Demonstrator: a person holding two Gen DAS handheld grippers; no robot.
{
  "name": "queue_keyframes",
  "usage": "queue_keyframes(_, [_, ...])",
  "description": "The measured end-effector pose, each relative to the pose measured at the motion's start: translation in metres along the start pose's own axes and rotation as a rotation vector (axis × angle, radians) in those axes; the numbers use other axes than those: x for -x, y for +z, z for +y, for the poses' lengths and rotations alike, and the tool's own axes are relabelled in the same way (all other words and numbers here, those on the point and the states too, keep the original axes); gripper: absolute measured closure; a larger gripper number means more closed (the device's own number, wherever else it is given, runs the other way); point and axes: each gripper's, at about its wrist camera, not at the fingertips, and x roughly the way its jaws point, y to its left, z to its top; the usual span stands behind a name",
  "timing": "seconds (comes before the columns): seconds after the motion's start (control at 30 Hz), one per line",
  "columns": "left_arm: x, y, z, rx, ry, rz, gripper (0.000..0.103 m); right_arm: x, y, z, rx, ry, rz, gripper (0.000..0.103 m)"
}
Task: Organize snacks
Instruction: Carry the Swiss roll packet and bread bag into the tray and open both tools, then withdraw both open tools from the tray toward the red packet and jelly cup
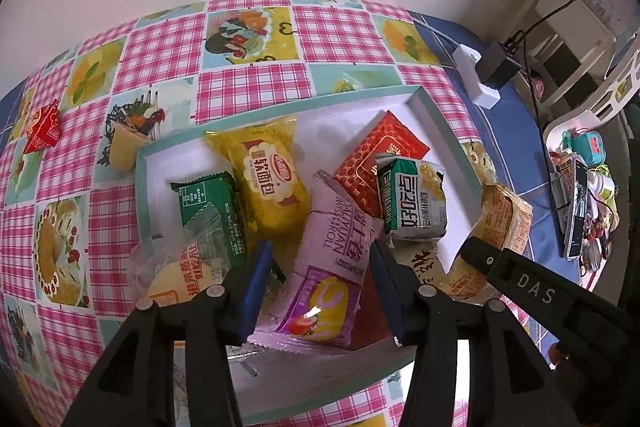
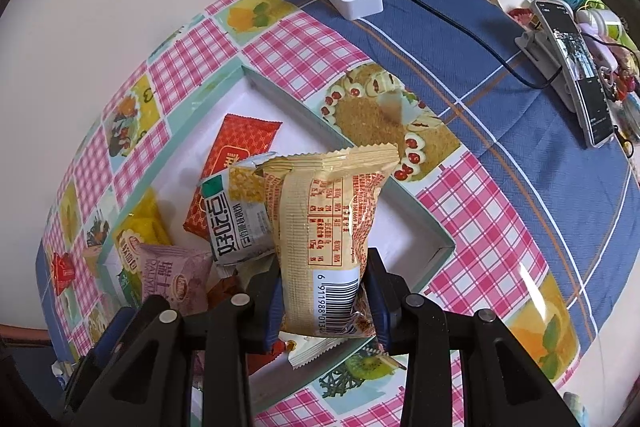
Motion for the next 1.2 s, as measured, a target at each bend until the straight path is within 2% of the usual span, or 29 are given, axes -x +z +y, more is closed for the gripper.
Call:
queue_keyframes(0.07, [0.003, 0.001, 0.001, 0.006, 0.002, -0.005, 0.051, 0.002, 0.000, 0.000, 0.001, -0.002, -0.001, 0.063])
queue_keyframes(0.13, [0.007, 0.002, 0.002, 0.014, 0.004, -0.012, 0.050, 0.004, 0.000, 0.001, 0.003, -0.009, -0.003, 0.057])
queue_keyframes(0.2, [0.013, 0.004, 0.004, 0.025, 0.003, -0.026, 0.047, 0.007, 0.000, 0.003, 0.017, -0.016, -0.016, 0.039])
queue_keyframes(0.27, [0.018, 0.005, 0.006, 0.034, 0.005, -0.039, 0.040, 0.010, -0.001, 0.007, 0.036, -0.024, -0.028, 0.037])
queue_keyframes(0.57, [0.030, 0.013, 0.036, 0.130, 0.075, -0.075, 0.030, 0.012, -0.005, 0.022, 0.083, -0.035, -0.036, 0.025])
queue_keyframes(0.67, [0.031, 0.014, 0.055, 0.181, 0.113, -0.081, 0.029, 0.013, -0.007, 0.029, 0.104, -0.038, -0.042, 0.024])
queue_keyframes(0.8, [0.033, 0.014, 0.084, 0.254, 0.172, -0.094, 0.019, 0.016, -0.010, 0.039, 0.132, -0.035, -0.050, 0.023])
queue_keyframes(1.2, [0.046, 0.002, 0.182, 0.472, 0.293, -0.100, 0.018, 0.030, -0.031, 0.088, 0.262, -0.010, -0.093, 0.022])
